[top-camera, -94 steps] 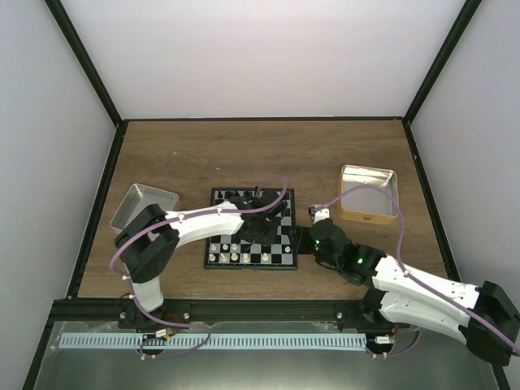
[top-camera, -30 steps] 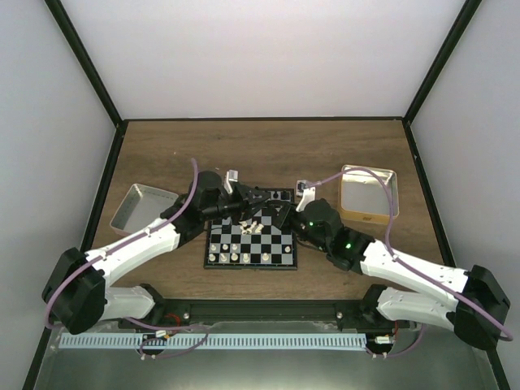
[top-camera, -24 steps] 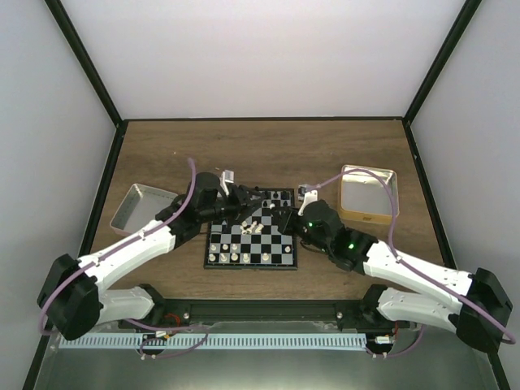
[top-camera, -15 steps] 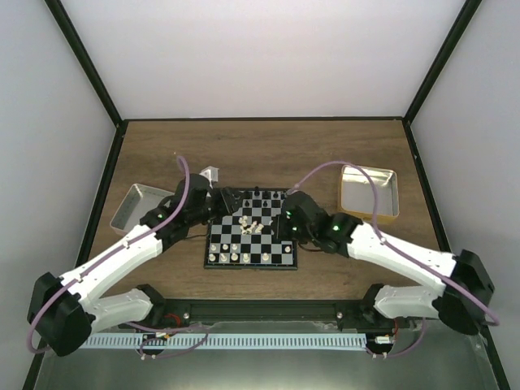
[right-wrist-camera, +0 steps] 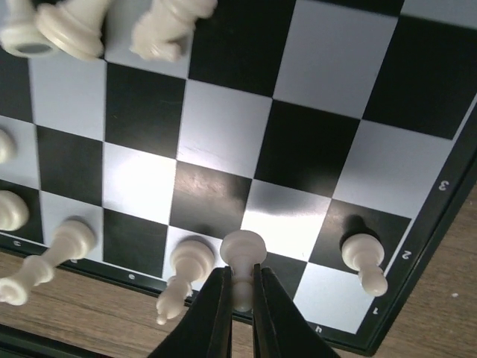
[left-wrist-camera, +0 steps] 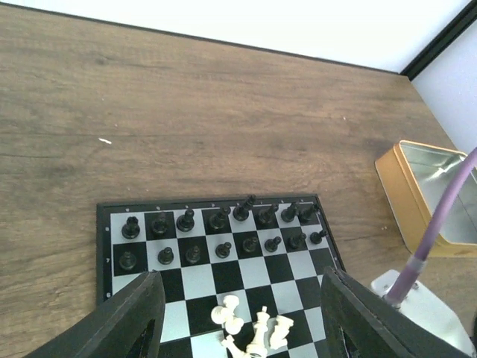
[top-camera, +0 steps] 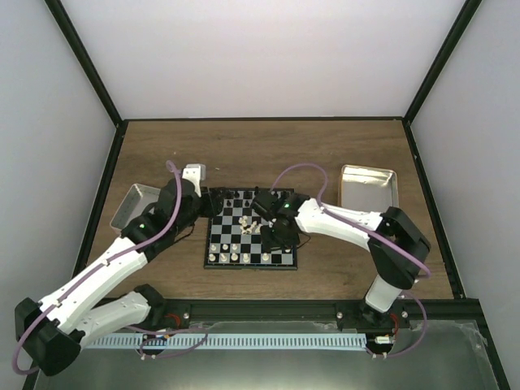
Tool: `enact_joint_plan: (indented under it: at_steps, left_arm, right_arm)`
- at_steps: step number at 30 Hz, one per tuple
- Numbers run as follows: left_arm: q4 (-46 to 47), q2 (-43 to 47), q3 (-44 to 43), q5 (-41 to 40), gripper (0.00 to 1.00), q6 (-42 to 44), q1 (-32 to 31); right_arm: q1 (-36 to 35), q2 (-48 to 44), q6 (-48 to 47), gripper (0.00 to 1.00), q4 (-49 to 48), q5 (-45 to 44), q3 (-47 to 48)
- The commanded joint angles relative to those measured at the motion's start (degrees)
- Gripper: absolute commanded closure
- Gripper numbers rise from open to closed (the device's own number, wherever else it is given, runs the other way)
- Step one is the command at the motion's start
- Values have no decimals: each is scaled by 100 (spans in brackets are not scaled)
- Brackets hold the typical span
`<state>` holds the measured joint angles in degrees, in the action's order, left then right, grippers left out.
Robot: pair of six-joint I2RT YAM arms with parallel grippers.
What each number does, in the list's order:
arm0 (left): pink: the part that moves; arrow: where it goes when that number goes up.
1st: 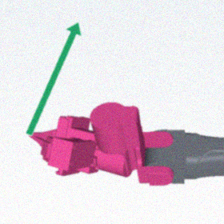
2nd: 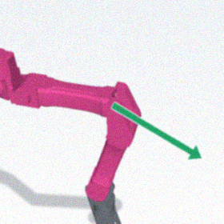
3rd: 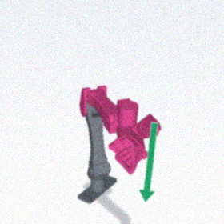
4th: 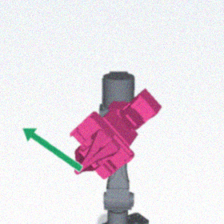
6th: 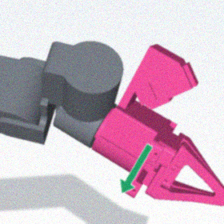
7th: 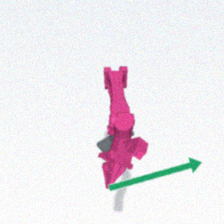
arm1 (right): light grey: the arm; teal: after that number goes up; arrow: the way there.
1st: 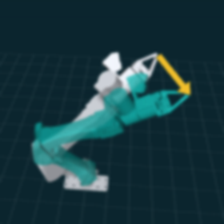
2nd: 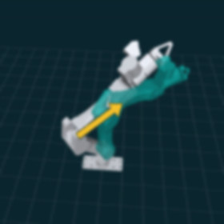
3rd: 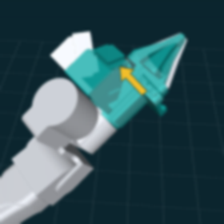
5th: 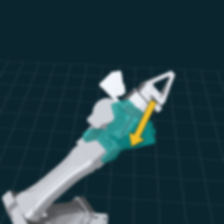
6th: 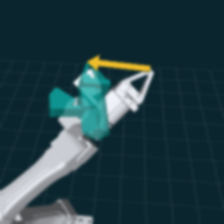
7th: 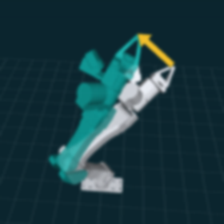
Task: Set up the chess pieces on the board
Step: Place the chess piece on the chessboard.
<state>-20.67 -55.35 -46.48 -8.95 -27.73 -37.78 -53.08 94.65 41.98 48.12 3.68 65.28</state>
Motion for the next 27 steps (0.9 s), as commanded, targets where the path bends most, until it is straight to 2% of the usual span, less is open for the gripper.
enact_joint_plan:
  at_steps: [1, 11, 19, 23, 27]
  left_arm:
    - [-25, 296, 115, -307, 40, 211, 25]
    - [37, 449, 173, -250, 38, 192, 25]
    - [-8, 320, 113, -325, 37, 196, 25]
    - [-5, 269, 120, -310, 37, 193, 26]
    - [-43, 195, 108, -350, 37, 172, 25]
  right_arm:
    - [-38, 213, -102, 99, 676, 88, 363]
    - [-38, 685, -221, 99, 754, -28, 585]
    - [-38, 756, -155, 84, 708, -350, 639]
    - [-36, 726, -137, 82, 584, -368, 554]
    - [-36, 721, -136, 84, 402, -348, 490]
